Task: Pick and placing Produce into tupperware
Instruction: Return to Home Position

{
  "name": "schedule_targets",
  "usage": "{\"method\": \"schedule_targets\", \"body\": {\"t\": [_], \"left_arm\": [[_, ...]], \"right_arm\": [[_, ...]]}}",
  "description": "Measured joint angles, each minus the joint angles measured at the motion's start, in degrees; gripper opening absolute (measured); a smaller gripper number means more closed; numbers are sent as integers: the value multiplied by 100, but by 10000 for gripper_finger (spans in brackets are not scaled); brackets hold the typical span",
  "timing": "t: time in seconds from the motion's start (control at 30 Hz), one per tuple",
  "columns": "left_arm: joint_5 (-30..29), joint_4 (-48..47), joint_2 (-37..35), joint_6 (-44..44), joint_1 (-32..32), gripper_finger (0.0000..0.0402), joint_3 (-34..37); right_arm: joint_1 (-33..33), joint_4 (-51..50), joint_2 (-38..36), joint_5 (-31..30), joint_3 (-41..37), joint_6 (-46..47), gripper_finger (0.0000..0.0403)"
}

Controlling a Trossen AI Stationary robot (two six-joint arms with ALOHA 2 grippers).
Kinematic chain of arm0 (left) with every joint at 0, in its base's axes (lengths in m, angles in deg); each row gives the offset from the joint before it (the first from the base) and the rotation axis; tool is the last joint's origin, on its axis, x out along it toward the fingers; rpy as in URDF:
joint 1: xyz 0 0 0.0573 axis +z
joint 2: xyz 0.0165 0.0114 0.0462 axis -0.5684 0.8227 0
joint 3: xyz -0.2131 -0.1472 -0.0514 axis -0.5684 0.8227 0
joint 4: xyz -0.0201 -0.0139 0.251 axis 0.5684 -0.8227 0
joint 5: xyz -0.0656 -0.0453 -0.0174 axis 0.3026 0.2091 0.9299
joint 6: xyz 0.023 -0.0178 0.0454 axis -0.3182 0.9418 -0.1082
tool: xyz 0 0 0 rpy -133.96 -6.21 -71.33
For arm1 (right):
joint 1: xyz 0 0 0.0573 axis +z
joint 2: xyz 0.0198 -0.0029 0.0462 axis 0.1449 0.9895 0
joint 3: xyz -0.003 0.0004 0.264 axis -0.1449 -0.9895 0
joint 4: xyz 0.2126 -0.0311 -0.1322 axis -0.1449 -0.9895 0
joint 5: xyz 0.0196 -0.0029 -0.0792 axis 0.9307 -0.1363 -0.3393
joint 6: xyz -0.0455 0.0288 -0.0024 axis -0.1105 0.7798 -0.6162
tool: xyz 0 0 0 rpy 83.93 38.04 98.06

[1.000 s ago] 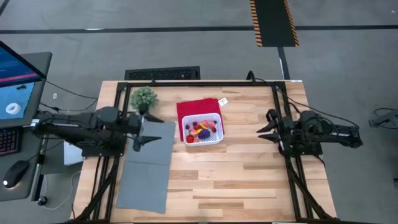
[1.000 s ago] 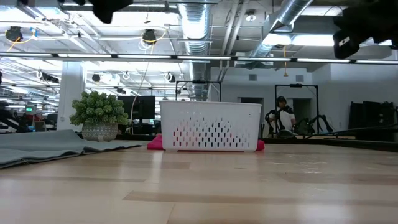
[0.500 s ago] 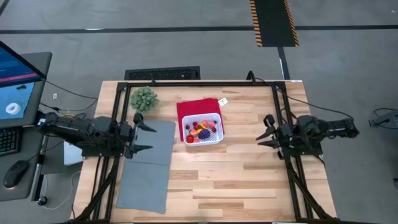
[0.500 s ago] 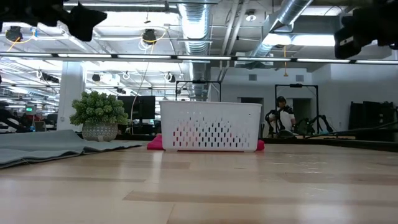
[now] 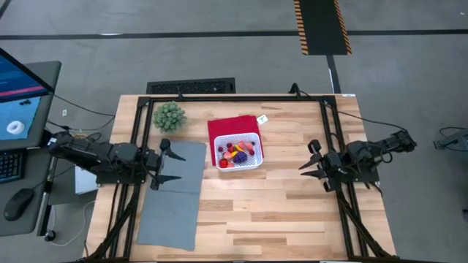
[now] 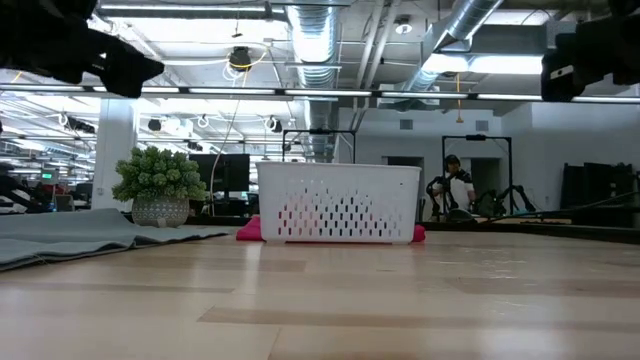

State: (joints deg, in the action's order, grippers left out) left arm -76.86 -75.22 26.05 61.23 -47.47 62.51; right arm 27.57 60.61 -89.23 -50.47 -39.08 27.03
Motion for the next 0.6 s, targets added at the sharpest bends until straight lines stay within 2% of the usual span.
{"method": "schedule_targets", "body": {"t": [0.1, 0.3, 0.5, 0.6], "left_arm": [[161, -81, -173, -117, -14, 307, 109], [199, -109, -802, -199, -18, 307, 494], [218, -262, -1431, -429, -16, 307, 623], [-85, -223, -1476, -674, -9, 307, 625]], "right_arm": [[153, -34, 1, -163, -9, -92, 107], [327, 558, -2, -439, -452, -297, 107], [323, 589, 0, -543, -452, -298, 107], [221, 608, 1, -721, -454, -370, 107]]}}
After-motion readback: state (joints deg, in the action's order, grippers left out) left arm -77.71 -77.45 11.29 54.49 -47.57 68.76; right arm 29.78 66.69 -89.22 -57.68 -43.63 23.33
